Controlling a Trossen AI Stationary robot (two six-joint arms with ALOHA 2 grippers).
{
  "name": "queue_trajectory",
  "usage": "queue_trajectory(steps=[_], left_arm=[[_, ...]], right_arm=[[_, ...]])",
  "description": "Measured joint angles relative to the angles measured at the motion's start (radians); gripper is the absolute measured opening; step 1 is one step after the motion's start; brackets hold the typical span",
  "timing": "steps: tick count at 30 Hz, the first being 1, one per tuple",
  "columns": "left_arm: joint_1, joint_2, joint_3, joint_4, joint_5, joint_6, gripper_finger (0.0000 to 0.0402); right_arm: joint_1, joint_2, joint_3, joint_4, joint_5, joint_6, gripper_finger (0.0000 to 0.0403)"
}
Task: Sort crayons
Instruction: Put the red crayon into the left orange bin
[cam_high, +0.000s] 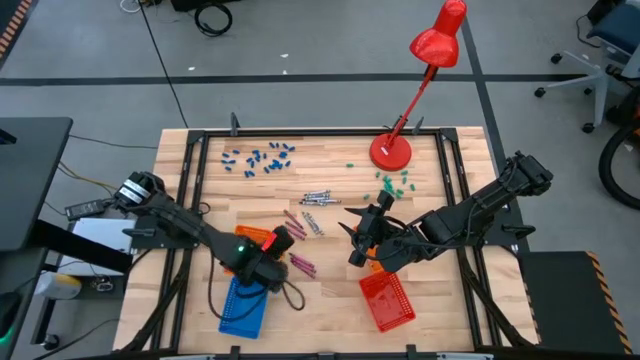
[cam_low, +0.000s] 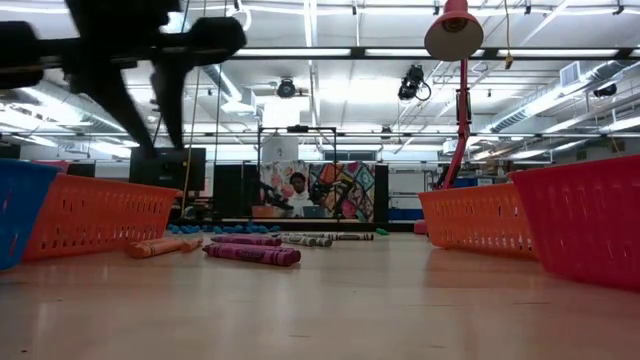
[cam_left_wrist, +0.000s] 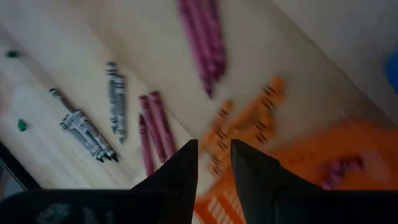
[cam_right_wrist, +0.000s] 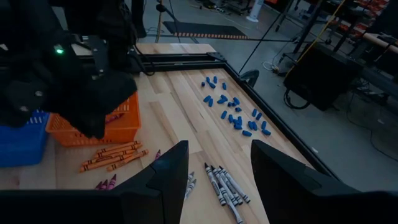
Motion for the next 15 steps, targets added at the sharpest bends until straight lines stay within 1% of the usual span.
queue_trajectory(steps=[5, 11, 15], left_arm=[[0.062, 0.000, 0.000, 0.110, 0.013, -0.062, 0.0107], [0.118, 0.007, -0.003, 0.253, 0.149, -0.183, 0.0107], [0.126, 0.044, -0.004, 0.323, 0.189, -0.229, 0.0107]], right_arm=[[0.000, 0.000, 0.000, 0.000, 0.000, 0.000, 0.0178], [0.000, 0.000, 0.000, -0.007, 0.000, -0.005, 0.0178], [0.002, 0.000, 0.000, -0.052, 0.001, 0.008, 0.0178]])
